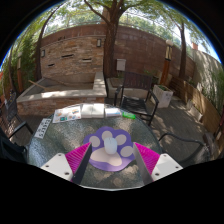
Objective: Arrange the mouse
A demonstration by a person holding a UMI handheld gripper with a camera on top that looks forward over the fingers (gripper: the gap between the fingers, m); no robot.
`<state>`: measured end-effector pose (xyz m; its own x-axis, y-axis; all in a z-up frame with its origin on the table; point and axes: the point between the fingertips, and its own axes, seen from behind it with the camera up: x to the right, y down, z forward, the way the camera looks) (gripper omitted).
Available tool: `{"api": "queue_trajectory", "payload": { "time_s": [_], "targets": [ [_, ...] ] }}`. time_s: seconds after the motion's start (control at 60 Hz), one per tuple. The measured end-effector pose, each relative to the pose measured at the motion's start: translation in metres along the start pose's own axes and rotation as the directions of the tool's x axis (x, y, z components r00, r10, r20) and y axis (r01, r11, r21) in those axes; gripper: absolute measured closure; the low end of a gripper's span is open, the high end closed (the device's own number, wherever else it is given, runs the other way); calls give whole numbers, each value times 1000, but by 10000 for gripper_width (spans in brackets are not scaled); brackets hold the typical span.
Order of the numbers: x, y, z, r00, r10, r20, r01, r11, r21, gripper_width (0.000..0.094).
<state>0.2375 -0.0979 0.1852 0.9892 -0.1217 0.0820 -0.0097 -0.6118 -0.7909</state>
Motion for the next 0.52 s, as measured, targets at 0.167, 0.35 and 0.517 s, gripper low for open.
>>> {"api": "queue_trajectory", "payload": {
  "time_s": [0.167, 0.35, 0.517],
  "targets": [
    [-8, 14, -76, 1000, 13, -24, -13, 1000, 28, 98],
    [-25, 44, -128, 1000, 7, -14, -7, 1000, 19, 97],
    [-32, 56, -148, 1000, 4, -12, -4, 1000, 6, 95]
  ]
}}
